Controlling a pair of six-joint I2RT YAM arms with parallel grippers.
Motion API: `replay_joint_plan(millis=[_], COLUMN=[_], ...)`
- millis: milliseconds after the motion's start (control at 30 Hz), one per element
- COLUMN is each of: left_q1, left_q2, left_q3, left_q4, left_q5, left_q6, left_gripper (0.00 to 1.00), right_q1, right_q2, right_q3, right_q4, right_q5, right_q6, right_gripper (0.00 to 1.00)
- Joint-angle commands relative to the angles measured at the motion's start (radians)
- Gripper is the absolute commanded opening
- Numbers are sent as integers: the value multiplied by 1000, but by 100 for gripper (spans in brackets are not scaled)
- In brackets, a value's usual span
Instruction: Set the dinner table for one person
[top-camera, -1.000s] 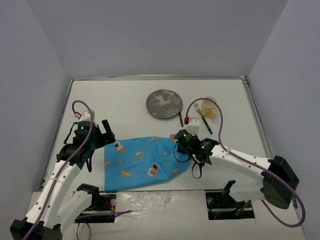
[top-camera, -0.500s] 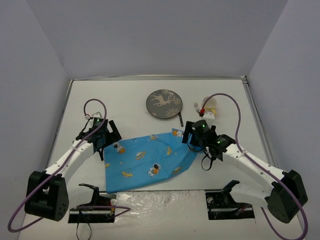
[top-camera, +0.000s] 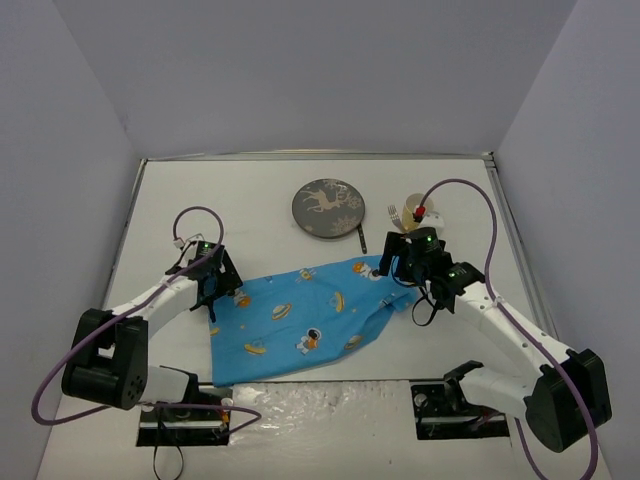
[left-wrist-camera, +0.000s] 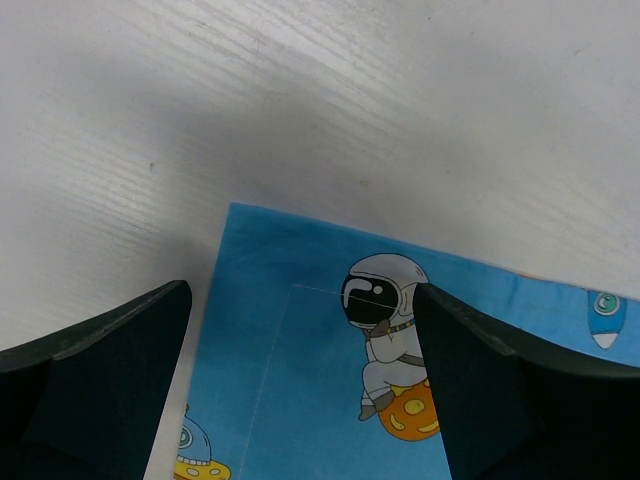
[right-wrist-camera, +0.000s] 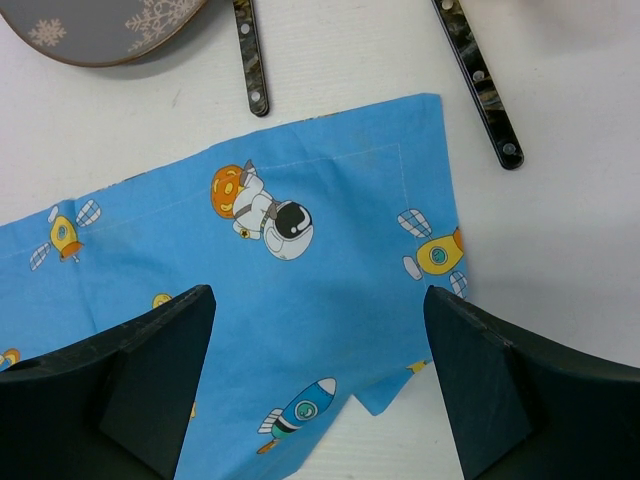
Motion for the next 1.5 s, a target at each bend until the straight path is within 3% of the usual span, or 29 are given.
replay_joint_plan(millis=[0, 333, 1000, 1400, 1467], left_q1=[-5, -5, -22, -48, -48], left_q2=[31, 103, 98, 121, 124], left_q3=[11, 11, 50, 74, 76], left_q4=[80, 87, -89, -120, -120], left_q5=[-35, -28, -20, -48, -48], left_q6=[-12, -19, -22, -3, -1], left_gripper=[89, 72, 70, 30, 19], right_q1=[-21, -25, -81, -114, -114], right_q2=[3, 12, 119, 170, 174], right_q3=[5, -6, -24, -12, -9], right_q4=[73, 91, 168, 187, 192], right_q5=[-48, -55, -113, -172, -167], right_q6=[-32, -39, 1, 13, 13], right_gripper=[82, 82, 82, 81, 81])
